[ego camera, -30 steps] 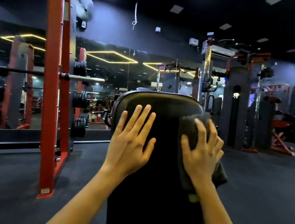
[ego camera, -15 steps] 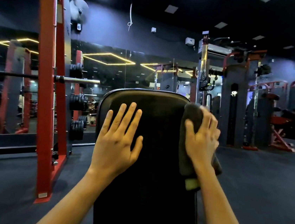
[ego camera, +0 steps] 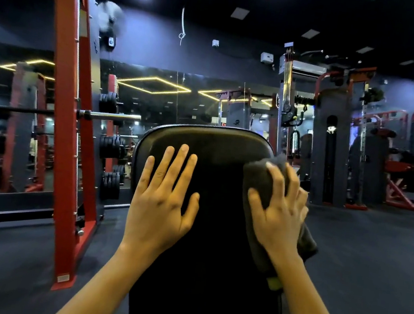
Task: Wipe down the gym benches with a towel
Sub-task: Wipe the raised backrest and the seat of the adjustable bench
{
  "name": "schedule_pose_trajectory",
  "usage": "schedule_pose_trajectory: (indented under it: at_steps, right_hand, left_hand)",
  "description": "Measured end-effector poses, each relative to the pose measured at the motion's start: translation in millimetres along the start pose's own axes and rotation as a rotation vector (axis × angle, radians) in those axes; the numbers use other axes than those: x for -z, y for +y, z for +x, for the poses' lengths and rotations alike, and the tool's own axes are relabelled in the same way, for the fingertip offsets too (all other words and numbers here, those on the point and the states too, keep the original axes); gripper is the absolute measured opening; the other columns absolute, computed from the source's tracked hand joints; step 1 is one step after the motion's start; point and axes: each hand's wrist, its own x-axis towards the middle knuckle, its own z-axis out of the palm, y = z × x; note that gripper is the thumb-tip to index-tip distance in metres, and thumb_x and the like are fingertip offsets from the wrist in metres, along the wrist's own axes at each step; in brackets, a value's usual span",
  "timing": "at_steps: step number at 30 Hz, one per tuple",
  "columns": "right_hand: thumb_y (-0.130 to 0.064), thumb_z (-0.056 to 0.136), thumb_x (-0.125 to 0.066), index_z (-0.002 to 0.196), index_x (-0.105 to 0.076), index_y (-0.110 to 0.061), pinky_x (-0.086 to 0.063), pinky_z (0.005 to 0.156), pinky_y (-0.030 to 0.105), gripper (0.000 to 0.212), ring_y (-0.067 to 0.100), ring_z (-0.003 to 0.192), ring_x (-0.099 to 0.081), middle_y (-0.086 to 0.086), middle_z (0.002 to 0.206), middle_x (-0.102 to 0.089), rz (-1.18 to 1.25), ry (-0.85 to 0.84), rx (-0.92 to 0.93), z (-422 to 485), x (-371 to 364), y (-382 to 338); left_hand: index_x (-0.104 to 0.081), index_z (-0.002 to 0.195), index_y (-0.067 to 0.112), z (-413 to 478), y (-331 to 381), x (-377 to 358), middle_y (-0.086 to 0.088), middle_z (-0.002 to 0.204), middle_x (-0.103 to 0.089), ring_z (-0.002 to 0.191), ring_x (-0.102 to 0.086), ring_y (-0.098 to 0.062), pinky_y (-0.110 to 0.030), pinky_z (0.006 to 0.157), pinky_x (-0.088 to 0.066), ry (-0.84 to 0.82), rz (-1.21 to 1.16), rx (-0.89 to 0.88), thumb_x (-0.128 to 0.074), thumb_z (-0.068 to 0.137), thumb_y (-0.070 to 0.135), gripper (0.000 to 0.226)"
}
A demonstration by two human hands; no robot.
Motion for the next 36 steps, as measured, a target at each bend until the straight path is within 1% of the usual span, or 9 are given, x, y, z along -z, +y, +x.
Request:
schedule_pose_trajectory:
  at_steps: [4,9,12,18,20,24,29,34,36]
  right_hand:
    - [-0.057,0.085,-0.027,0.145,-0.026,-0.035,-0.024,0.103,0.055,0.064,0.033,0.128,-0.03,0.005,0.153,-0.022,-0.008,-0.039,-0.143,55.5,1.5,-35.0]
    - [-0.06,0.087,-0.03,0.141,-0.032,-0.039,-0.031,0.096,0.055,0.058,0.036,0.122,-0.037,0.005,0.151,-0.031,-0.15,-0.028,0.216,45.0,-8.3,-57.1]
    - [-0.058,0.087,-0.039,0.14,-0.036,-0.038,-0.033,0.093,0.051,0.057,0.035,0.12,-0.041,0.005,0.15,-0.034,-0.155,0.022,0.275,-11.8,-12.0,-35.9]
    - [-0.063,0.083,-0.026,0.142,-0.029,-0.036,-0.029,0.097,0.056,0.065,0.034,0.124,-0.033,0.005,0.153,-0.026,0.0,0.047,-0.258,18.2,-4.7,-30.3]
    - [-0.059,0.083,-0.023,0.146,-0.024,-0.033,-0.025,0.103,0.055,0.068,0.036,0.128,-0.03,0.006,0.155,-0.02,-0.052,0.028,-0.315,43.3,-4.8,-49.6]
    - [-0.06,0.087,-0.02,0.145,-0.019,-0.038,-0.024,0.104,0.057,0.062,0.037,0.129,-0.027,0.006,0.156,-0.017,-0.16,-0.031,-0.003,35.5,-17.1,-97.5]
    - [-0.058,0.085,-0.041,0.139,-0.037,-0.039,-0.034,0.09,0.049,0.057,0.033,0.117,-0.041,0.005,0.149,-0.036,-0.2,0.008,0.346,-21.7,-20.5,-86.9]
    - [-0.062,0.084,-0.026,0.143,-0.03,-0.035,-0.027,0.099,0.055,0.065,0.037,0.128,-0.03,0.007,0.154,-0.023,-0.084,0.033,-0.137,7.3,-15.9,-99.1]
    - [-0.06,0.086,-0.026,0.145,-0.026,-0.035,-0.026,0.101,0.055,0.064,0.038,0.13,-0.028,0.009,0.155,-0.02,-0.133,0.003,-0.139,21.7,-22.0,-129.5]
  left_hand:
    - [-0.038,0.143,0.01,0.1,-0.4,-0.5,-0.01,0.152,-0.029,0.143,-0.018,-0.024,-0.041,0.118,-0.006,0.003,-0.007,-0.002,-0.04,0.09,0.038,0.06]
    - [-0.038,0.143,0.009,0.1,0.2,-0.3,-0.011,0.151,-0.03,0.142,-0.02,-0.024,-0.041,0.118,-0.006,0.025,-0.032,-0.003,-0.039,0.09,0.036,0.059]
    - [-0.04,0.142,0.008,-0.4,-0.2,-1.9,-0.011,0.151,-0.031,0.142,-0.021,-0.024,-0.041,0.118,-0.008,0.036,-0.043,-0.006,-0.04,0.09,0.035,0.058]
    - [-0.042,0.141,0.008,-1.1,-0.7,-3.5,-0.011,0.15,-0.034,0.141,-0.021,-0.023,-0.039,0.118,-0.007,0.069,-0.093,-0.009,-0.041,0.09,0.035,0.057]
    - [-0.043,0.14,0.006,-2.3,-0.9,-4.0,-0.013,0.149,-0.035,0.141,-0.021,-0.024,-0.038,0.118,-0.008,0.111,-0.157,0.013,-0.042,0.09,0.033,0.057]
    - [-0.04,0.14,0.001,-7.2,-4.2,-1.1,-0.014,0.151,-0.03,0.142,-0.018,-0.025,-0.038,0.118,-0.012,0.256,-0.382,0.205,-0.044,0.089,0.024,0.056]
    - [-0.023,0.147,0.017,-37.1,-9.5,1.0,0.004,0.155,-0.018,0.143,-0.013,-0.004,-0.011,0.113,-0.01,0.218,-0.822,0.463,-0.041,0.093,0.027,0.057]
    - [-0.013,0.143,0.035,-68.7,-16.4,1.2,0.016,0.152,-0.016,0.141,-0.014,0.005,-0.008,0.109,-0.017,0.128,-1.029,0.468,-0.037,0.093,0.04,0.056]
    - [-0.013,0.144,0.033,-72.2,-15.8,0.5,0.016,0.153,-0.016,0.141,-0.015,0.002,-0.011,0.111,-0.017,0.12,-1.045,0.479,-0.037,0.094,0.038,0.056]
